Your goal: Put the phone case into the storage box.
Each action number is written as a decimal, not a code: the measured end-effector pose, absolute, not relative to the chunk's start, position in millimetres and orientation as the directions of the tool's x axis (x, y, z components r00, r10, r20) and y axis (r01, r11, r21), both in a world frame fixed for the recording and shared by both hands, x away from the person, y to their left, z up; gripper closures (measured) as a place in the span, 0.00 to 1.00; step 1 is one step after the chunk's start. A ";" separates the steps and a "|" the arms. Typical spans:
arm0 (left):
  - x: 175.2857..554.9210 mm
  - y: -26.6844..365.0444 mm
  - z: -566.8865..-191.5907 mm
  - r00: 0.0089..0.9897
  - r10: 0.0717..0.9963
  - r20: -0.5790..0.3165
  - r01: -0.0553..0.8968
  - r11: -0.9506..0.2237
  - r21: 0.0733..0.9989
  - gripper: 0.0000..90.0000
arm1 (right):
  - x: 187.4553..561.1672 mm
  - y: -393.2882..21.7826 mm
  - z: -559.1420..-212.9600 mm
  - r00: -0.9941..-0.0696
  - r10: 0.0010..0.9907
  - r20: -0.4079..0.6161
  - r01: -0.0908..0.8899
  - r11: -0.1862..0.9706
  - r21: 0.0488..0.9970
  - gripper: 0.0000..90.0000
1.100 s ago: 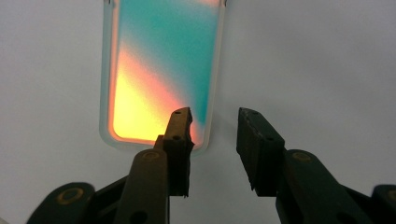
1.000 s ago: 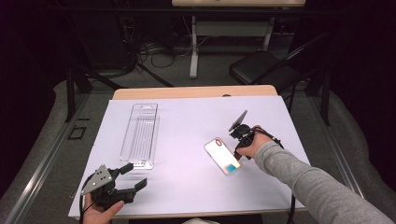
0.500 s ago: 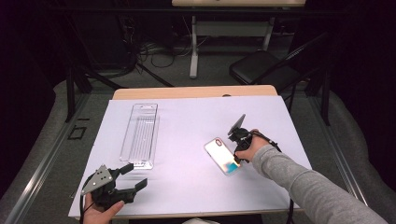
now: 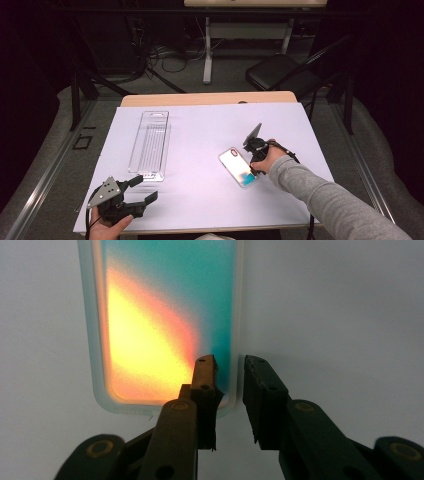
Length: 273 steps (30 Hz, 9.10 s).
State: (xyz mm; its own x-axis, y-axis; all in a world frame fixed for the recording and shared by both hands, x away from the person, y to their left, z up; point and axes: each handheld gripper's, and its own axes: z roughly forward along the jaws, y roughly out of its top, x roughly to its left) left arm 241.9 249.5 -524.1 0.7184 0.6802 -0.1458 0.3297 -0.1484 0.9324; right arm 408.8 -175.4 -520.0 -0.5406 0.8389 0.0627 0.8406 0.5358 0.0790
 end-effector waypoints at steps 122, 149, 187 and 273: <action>246.0 229.8 -522.1 0.715 0.682 -0.157 0.336 -0.137 0.932 0.33 | 386.4 -187.1 -486.0 -0.496 0.865 0.071 0.821 0.441 0.364 0.98; 287.2 183.1 -487.0 0.695 0.661 -0.282 0.465 -0.115 0.878 0.37 | 377.5 -180.4 -477.9 -0.512 0.854 0.093 0.798 0.433 0.420 0.98; 353.3 126.4 -494.3 0.582 0.577 -0.573 0.671 0.057 0.739 0.43 | 375.4 -167.8 -472.6 -0.534 0.840 0.090 0.769 0.439 0.464 0.98; 369.8 94.9 -521.5 0.405 0.497 -0.767 0.806 0.202 0.557 0.84 | 373.0 -146.5 -470.3 -0.586 0.799 0.131 0.732 0.454 0.508 0.98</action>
State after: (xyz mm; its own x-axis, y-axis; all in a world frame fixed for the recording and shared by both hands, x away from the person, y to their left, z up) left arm 369.8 94.9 -521.5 0.4054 0.4971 -0.7671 0.8057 0.2022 0.5568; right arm 373.0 -146.5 -470.3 -0.5864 0.7994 0.1308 0.7322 0.4541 0.5076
